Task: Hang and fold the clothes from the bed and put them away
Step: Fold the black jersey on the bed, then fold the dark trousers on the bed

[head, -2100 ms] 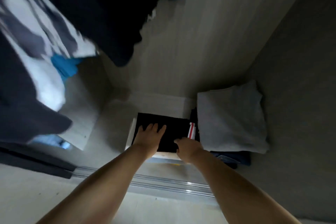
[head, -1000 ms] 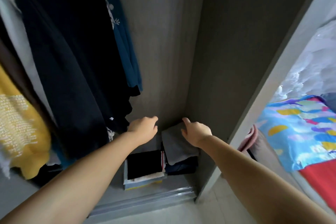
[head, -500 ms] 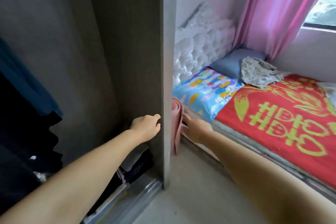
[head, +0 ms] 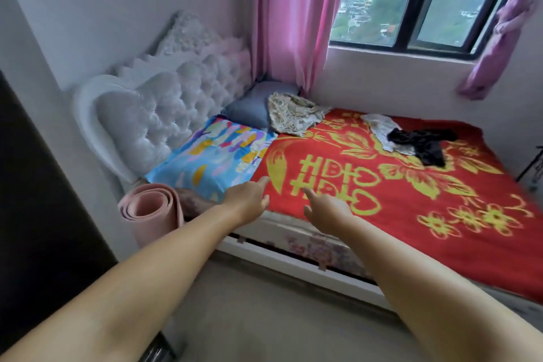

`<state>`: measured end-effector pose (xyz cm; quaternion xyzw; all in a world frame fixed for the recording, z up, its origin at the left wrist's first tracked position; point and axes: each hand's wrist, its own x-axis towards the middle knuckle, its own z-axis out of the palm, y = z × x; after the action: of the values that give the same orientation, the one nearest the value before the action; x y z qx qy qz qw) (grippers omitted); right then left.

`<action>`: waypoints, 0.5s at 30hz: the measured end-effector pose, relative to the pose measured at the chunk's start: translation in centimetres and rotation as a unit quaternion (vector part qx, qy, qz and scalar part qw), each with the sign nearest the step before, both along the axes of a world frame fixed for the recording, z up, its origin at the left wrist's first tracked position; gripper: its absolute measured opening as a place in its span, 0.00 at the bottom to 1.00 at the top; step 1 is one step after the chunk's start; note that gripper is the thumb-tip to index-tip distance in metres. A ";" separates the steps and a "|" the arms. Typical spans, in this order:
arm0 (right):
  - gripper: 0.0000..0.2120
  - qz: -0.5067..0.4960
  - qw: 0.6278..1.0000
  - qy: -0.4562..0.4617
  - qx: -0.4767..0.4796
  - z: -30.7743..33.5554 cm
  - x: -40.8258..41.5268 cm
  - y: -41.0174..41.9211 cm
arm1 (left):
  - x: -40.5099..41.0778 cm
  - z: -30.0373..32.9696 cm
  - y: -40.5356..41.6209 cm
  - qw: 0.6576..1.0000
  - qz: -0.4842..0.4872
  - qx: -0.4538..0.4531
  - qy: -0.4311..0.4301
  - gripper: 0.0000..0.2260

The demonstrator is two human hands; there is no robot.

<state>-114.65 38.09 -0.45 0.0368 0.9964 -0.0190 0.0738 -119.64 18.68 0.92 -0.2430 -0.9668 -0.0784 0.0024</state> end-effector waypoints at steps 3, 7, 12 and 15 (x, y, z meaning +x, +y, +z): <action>0.27 -0.007 1.000 0.001 0.005 0.2 -1.6 4.5 | -2.1 -0.1 4.8 1.000 -0.008 -0.005 -0.007 0.23; 0.27 -0.024 1.000 0.003 0.000 0.3 -2.8 10.2 | -4.4 -0.5 10.4 1.000 -0.019 -0.003 -0.001 0.23; 0.26 -0.068 0.998 -0.014 -0.009 -0.4 -5.5 16.7 | -7.9 -1.2 16.6 0.998 -0.049 -0.017 -0.024 0.23; 0.25 -0.086 0.996 -0.019 -0.017 -1.7 -7.5 19.7 | -11.3 -2.1 20.1 0.997 -0.065 -0.018 -0.034 0.22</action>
<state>-122.19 57.80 -2.12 0.1213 0.9875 -0.0419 0.0918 -130.98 38.77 -1.19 -0.3026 -0.9498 -0.0692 -0.0400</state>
